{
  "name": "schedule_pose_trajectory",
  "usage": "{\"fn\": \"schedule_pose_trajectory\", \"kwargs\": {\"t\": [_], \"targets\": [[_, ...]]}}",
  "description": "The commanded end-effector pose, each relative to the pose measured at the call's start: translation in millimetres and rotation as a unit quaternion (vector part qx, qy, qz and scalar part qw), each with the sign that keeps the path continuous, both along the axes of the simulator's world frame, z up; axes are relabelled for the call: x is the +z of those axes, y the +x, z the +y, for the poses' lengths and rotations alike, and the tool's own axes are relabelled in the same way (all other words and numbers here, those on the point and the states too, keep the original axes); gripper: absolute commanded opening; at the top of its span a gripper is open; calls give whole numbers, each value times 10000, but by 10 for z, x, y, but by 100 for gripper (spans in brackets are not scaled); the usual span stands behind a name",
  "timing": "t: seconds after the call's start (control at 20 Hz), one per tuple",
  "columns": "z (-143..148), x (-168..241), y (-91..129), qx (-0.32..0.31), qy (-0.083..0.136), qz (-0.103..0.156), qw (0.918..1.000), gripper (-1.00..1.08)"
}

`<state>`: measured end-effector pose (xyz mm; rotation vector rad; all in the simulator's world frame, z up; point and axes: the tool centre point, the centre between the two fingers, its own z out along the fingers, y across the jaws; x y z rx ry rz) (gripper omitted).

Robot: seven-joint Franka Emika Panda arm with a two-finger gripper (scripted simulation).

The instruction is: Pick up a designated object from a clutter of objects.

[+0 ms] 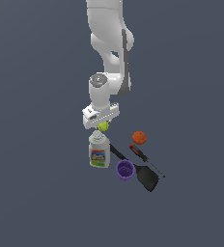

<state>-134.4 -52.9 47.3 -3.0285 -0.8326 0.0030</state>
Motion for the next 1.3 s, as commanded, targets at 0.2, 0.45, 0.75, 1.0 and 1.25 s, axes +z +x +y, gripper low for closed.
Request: {"fn": "schedule_pose_trajectory", "kwargs": {"t": [0.2, 0.45, 0.75, 1.0, 1.25], "targets": [[61, 225, 29, 1, -1, -9, 10000, -100], [136, 513, 60, -1, -6, -8, 10000, -100], [256, 976, 110, -3, -14, -8, 10000, -100], [364, 1386, 156, -3, -17, -8, 10000, -100], [477, 1805, 204, -2, -19, -9, 10000, -100]]}}
